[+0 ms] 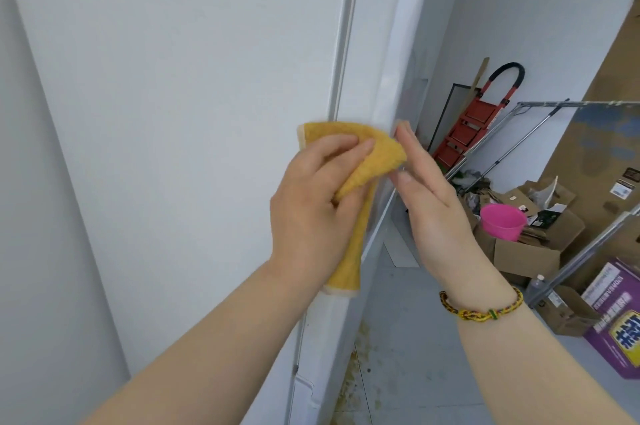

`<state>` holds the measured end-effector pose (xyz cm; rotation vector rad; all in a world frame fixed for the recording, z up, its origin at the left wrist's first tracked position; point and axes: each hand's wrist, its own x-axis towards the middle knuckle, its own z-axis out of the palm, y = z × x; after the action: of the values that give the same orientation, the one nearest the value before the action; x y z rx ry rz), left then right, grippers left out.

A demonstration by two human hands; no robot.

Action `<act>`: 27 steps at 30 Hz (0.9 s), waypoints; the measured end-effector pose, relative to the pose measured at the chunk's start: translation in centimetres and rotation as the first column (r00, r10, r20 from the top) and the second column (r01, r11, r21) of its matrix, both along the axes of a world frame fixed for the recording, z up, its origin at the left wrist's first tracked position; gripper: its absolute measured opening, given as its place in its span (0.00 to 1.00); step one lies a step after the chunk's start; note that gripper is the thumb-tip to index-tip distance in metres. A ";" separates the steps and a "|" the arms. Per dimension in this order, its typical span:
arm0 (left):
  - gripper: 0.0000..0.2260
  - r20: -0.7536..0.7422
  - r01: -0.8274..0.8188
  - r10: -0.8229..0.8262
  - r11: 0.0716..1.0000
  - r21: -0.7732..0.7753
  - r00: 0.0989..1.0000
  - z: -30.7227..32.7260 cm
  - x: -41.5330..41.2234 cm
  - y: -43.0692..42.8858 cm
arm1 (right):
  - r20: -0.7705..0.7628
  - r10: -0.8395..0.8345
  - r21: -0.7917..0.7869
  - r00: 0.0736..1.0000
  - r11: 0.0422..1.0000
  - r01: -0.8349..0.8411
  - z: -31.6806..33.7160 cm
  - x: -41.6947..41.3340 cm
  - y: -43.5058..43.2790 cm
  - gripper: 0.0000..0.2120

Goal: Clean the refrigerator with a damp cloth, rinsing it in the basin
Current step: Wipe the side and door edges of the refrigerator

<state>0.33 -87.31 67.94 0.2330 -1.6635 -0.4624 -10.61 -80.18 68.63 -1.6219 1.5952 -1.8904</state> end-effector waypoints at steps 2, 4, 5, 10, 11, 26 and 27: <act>0.14 0.054 -0.159 0.173 0.967 -0.198 0.983 -0.5 -1.1 -0.4 | 0.049 0.042 -0.006 0.998 0.999 -0.041 -0.1 -0.5 0.3 0.12; 0.15 0.088 -0.235 0.275 0.919 -0.317 0.957 -2.2 -1.5 -0.4 | 0.038 0.072 -0.002 0.997 0.997 -0.072 0.2 -0.7 0.6 0.17; 0.15 0.106 -0.239 0.292 0.905 -0.353 0.950 -3.5 -1.3 -0.3 | 0.035 0.088 0.003 0.995 0.996 -0.088 0.2 -0.7 0.8 0.24; 0.13 0.143 -0.167 0.210 0.949 -0.266 0.967 -6.0 -0.7 -0.2 | 0.016 0.121 0.009 0.993 0.993 -0.121 0.2 -0.8 0.7 0.28; 0.13 0.137 -0.159 0.191 0.963 -0.216 0.972 -5.1 -0.8 -0.1 | 0.016 0.124 0.005 0.992 0.992 -0.124 0.1 -0.8 0.6 0.28; 0.09 0.024 0.007 -0.036 0.675 0.738 0.999 -9.9 4.0 -0.1 | -0.198 -0.148 0.096 0.969 0.981 0.170 -7.0 0.9 -0.5 0.23; 0.08 0.008 0.010 -0.023 0.660 0.751 1.000 -10.1 4.1 -0.1 | -0.204 -0.167 0.115 0.965 0.974 0.193 -8.1 1.0 -0.7 0.24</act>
<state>4.46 -87.38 57.81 0.8424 -1.3997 -1.1691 -9.56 -80.86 60.50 -1.6988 1.9654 -1.7045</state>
